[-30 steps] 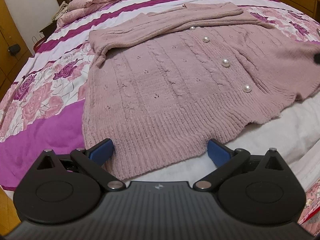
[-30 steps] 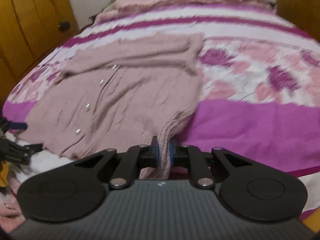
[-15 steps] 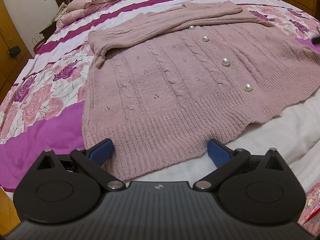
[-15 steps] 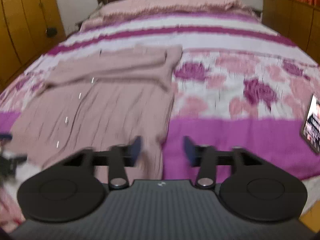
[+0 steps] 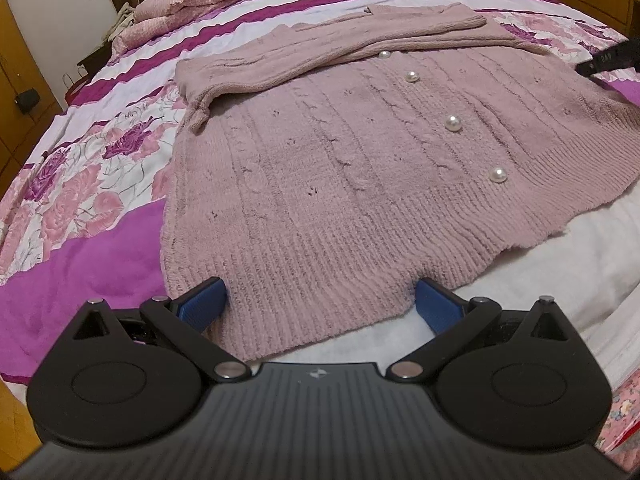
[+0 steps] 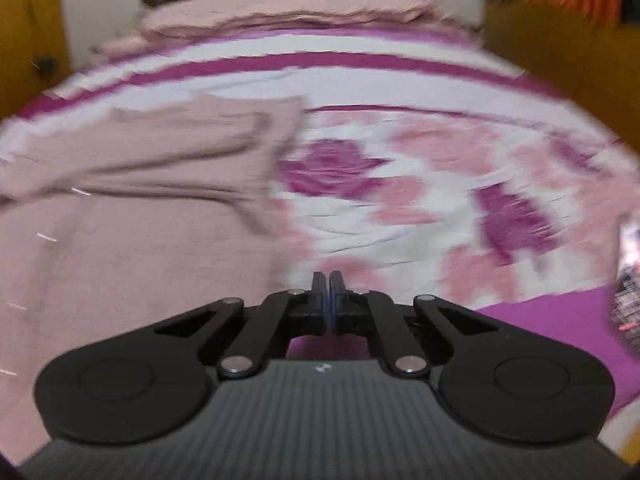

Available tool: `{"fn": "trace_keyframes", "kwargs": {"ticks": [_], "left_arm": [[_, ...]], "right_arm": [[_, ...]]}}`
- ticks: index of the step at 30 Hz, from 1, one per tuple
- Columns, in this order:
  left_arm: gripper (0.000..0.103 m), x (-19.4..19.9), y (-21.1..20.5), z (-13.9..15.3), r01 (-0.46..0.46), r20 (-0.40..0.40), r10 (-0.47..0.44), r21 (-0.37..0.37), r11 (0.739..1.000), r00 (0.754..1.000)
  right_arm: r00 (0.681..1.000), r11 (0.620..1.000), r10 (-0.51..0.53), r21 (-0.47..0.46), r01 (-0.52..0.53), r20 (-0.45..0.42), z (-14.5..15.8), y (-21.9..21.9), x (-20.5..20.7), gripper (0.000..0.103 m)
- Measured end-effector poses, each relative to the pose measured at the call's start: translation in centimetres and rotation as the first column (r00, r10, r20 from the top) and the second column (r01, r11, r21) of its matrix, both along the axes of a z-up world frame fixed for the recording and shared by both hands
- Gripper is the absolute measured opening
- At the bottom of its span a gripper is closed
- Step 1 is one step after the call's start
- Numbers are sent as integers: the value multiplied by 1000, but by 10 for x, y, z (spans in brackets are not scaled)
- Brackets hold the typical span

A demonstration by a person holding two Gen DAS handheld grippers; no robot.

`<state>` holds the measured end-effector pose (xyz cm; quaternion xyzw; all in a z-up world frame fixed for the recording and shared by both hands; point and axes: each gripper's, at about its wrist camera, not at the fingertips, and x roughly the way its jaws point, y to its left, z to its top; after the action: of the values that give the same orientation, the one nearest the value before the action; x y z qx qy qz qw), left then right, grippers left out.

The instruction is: Fold small clothes

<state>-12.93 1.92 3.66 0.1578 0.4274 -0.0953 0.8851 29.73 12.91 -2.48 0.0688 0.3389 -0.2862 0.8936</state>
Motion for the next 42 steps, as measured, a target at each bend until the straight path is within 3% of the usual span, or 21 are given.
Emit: {"fn": "trace_keyframes", "kwargs": {"ticks": [2,7,9,10,12,17,19,21,24,27,31,34,38,42], "left_arm": [[103,0,1,0,1,1,-1,-2,1000,1000],[103,0,-1,0,1,3,-1,4,1000,1000],[103,-1,-1,0,-1,3,1,6,1000,1000],[103,-1,-1,0,-2,5,2,6,1000,1000],[103,-3,-1,0,-3,9,3,4,1000,1000],[103,-3,0,1,3,11,-3,4,1000,1000],[103,-3,0,1,3,13,-3,0,1000,1000],[103,-4,1,1,4,15,-4,0,1000,1000],[103,-5,-2,1,11,25,-12,18,1000,1000],[103,-6,-8,-1,25,42,-28,56,998,999],[103,-6,-18,-4,47,81,-58,126,991,995],[103,-4,-20,-3,33,110,-49,149,988,993],[103,-1,-19,-6,22,124,-41,151,988,991],[103,1,-17,-6,13,127,-31,138,990,991]], "right_arm": [[1000,999,-5,54,5,10,-4,-9,-7,6],[991,980,16,195,-42,133,16,-9,-30,12],[986,973,44,216,-79,162,20,-2,-32,54],[984,974,49,211,-85,174,21,2,-31,60],[979,979,72,174,-107,192,20,13,-27,59],[993,990,102,94,-108,62,-5,19,-8,56],[992,989,84,115,-95,91,-12,11,-14,56],[992,987,54,146,-71,117,-9,5,-22,57],[993,994,57,82,-66,101,4,15,-31,58],[984,987,152,47,-157,96,19,33,-41,58],[939,940,340,12,-341,58,33,70,-52,59],[878,876,478,-55,-479,-27,33,104,-58,59],[805,805,580,-65,-590,-126,27,133,-62,59],[759,766,627,-40,-642,-176,23,142,-64,59]]}}
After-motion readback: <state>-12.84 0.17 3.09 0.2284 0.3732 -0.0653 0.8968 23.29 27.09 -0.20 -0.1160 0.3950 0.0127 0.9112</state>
